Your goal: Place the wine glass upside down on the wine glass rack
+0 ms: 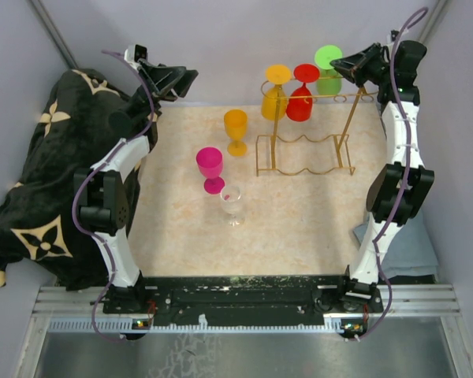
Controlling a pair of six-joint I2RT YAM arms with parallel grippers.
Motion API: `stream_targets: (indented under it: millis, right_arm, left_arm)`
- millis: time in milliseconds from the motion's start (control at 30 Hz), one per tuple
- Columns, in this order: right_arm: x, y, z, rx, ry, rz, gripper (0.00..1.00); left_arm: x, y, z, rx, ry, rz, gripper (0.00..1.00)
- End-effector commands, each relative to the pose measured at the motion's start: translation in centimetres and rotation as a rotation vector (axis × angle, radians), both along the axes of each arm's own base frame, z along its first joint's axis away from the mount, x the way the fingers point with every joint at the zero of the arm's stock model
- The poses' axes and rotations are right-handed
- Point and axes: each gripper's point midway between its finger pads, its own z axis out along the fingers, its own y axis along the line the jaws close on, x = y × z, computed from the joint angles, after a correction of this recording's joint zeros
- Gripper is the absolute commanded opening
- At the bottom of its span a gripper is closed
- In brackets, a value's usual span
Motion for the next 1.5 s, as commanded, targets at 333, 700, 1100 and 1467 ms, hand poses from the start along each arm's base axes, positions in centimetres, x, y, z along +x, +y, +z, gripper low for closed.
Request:
stream_targets:
  millis: [333,700,1100,1467]
  right_arm:
    - [-2.3,-0.8,3.9,-0.033,-0.096,-0.037,0.00]
    - [-2.2,-0.9,5.0,0.002,-0.092,-0.057,0.00]
    - [-2.9,-0.8,6.8,0.066,-0.086,-0.074,0.00]
    - [-4.0,-0.2,7.7,0.124,-0.065,-0.057,0.00]
  left_arm:
    - [-4.8,0.6,1.2,-0.033,-0.149,-0.066,0.50]
    - [-5.1,0.6,1.1,-0.034,-0.147,-0.068,0.50]
    - [-5.3,0.7,1.1,-0.037,-0.145,-0.070,0.50]
    - [-5.3,0.6,1.0,-0.039,-0.141,-0.071,0.50]
